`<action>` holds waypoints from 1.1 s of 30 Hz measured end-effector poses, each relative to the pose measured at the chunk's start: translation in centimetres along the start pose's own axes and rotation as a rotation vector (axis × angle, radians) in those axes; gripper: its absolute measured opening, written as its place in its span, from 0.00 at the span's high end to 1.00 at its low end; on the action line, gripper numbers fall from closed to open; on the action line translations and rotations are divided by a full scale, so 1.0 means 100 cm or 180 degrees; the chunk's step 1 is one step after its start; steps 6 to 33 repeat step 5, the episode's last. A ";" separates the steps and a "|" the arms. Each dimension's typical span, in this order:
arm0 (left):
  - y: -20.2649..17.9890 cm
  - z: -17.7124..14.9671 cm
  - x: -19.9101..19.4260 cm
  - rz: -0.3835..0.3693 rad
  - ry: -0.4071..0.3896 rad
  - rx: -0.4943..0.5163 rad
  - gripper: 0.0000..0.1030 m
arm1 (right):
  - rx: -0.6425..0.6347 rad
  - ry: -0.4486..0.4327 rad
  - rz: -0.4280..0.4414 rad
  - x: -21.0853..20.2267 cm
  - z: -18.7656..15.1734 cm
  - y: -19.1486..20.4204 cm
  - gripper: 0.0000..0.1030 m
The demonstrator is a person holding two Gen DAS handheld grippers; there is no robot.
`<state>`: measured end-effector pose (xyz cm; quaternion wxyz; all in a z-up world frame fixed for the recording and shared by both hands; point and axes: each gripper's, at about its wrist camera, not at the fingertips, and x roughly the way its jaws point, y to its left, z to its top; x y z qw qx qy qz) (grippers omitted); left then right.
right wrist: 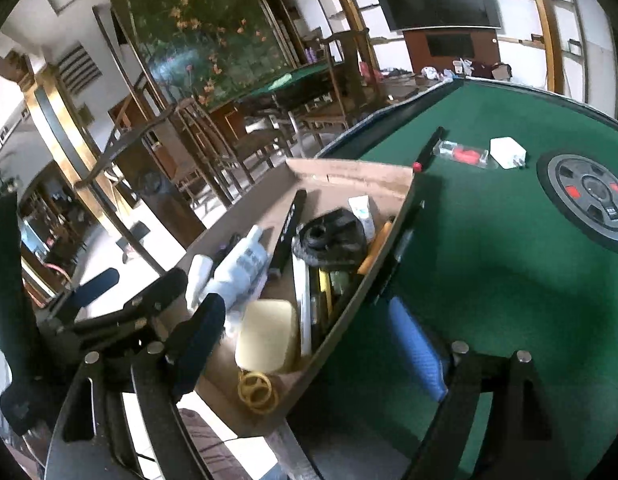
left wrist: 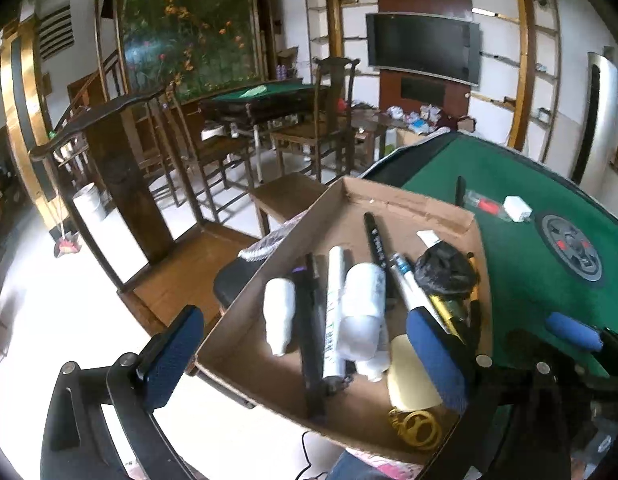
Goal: Organize rigid objects
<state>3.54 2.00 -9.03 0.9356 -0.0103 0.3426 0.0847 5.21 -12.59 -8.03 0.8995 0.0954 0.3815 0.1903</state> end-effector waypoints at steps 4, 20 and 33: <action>-0.003 -0.003 0.003 -0.0006 0.0047 0.0061 0.00 | 0.0012 0.0110 -0.0014 0.005 -0.006 0.000 0.19; -0.004 -0.004 0.004 -0.0022 0.0060 0.0078 0.01 | 0.0014 0.0119 -0.0008 0.006 -0.007 -0.001 0.19; -0.004 -0.004 0.004 -0.0022 0.0060 0.0078 0.01 | 0.0014 0.0119 -0.0008 0.006 -0.007 -0.001 0.19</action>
